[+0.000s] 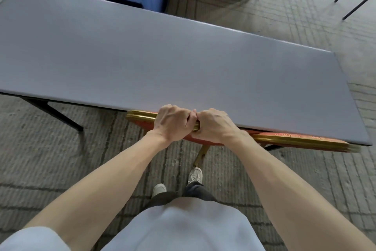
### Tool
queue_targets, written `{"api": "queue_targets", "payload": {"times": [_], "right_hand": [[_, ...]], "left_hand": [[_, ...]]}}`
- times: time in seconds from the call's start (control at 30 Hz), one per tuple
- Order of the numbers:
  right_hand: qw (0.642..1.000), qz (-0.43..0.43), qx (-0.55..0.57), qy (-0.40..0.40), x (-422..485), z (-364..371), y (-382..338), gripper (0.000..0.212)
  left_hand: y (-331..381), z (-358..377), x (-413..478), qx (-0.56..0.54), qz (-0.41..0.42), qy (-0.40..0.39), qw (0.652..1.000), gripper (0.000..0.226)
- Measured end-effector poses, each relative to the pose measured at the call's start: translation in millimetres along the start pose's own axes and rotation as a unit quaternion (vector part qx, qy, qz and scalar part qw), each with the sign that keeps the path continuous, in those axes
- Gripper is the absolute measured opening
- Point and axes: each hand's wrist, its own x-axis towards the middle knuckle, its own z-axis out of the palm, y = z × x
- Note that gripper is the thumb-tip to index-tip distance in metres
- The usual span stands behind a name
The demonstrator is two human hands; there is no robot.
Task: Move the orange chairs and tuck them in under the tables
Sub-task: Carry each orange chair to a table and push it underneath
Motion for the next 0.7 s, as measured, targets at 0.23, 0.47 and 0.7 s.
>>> {"api": "queue_targets", "payload": {"times": [0.23, 0.47, 0.7], "right_hand": [[1.0, 0.024, -0.005, -0.011, 12, 9, 22, 0.025], [0.998, 0.042, 0.047, -0.008, 8, 29, 53, 0.018], [0.992, 0.042, 0.117, -0.03, 4, 27, 52, 0.02]], "left_hand": [[4, 17, 17, -0.014, -0.011, -0.031, 0.999, 0.058], [8, 47, 24, -0.026, 0.056, -0.062, 0.996, 0.056], [8, 46, 18, -0.015, 0.044, -0.077, 0.996, 0.057]]}}
